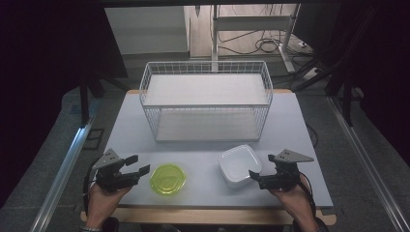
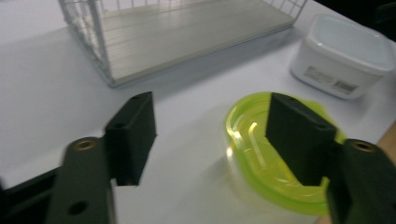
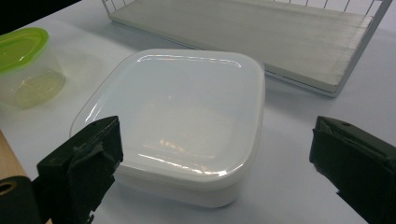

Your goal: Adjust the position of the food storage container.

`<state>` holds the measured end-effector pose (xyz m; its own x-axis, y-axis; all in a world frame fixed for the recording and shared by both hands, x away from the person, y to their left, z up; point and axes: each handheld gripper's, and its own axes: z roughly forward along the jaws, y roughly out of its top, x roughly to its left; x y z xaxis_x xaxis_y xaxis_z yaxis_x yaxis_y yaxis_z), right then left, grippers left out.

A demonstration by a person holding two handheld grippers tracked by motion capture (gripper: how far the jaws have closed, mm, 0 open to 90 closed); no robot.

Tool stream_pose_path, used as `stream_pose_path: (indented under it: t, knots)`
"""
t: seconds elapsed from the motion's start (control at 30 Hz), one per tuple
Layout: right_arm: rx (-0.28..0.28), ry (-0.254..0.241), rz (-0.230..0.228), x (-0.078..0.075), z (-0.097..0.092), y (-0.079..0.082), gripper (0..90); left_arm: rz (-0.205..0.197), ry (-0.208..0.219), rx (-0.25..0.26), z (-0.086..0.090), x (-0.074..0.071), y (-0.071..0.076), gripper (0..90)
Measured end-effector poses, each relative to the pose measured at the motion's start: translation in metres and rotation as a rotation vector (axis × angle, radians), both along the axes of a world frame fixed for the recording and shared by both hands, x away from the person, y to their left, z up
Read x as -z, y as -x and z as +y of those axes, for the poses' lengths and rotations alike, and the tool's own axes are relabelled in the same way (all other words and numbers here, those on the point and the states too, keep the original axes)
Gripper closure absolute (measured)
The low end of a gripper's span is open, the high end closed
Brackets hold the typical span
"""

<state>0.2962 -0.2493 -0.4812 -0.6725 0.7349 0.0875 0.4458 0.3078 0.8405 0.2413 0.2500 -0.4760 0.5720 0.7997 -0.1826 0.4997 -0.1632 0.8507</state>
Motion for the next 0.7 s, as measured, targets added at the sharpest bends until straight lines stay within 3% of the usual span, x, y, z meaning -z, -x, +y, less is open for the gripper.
stream_pose_path:
  t: [0.1, 0.23, 0.33, 0.47, 0.6, 0.7]
  knots:
    - [-0.001, 0.001, -0.007, -0.001, 0.000, 0.001, 3.8, -0.005, -0.017, 0.030, -0.013, -0.006, 0.005, 50.1]
    - [-0.001, 0.000, -0.025, -0.004, 0.000, 0.003, 4.5, -0.015, -0.072, 0.087, -0.032, -0.012, 0.012, 69.1]
    - [0.000, -0.002, -0.025, -0.004, 0.000, 0.003, 4.8, -0.012, -0.077, 0.135, -0.043, -0.015, 0.016, 79.1]
    - [-0.006, 0.008, -0.022, -0.003, 0.001, 0.003, 5.3, -0.019, -0.098, 0.198, -0.058, -0.015, 0.020, 83.3]
    - [-0.021, 0.040, -0.028, -0.003, 0.003, 0.004, 5.8, -0.066, -0.169, 0.247, -0.071, -0.014, 0.026, 84.5]
    - [-0.022, 0.048, -0.032, -0.003, 0.004, 0.004, 5.9, -0.075, -0.173, 0.276, -0.079, -0.013, 0.028, 86.3]
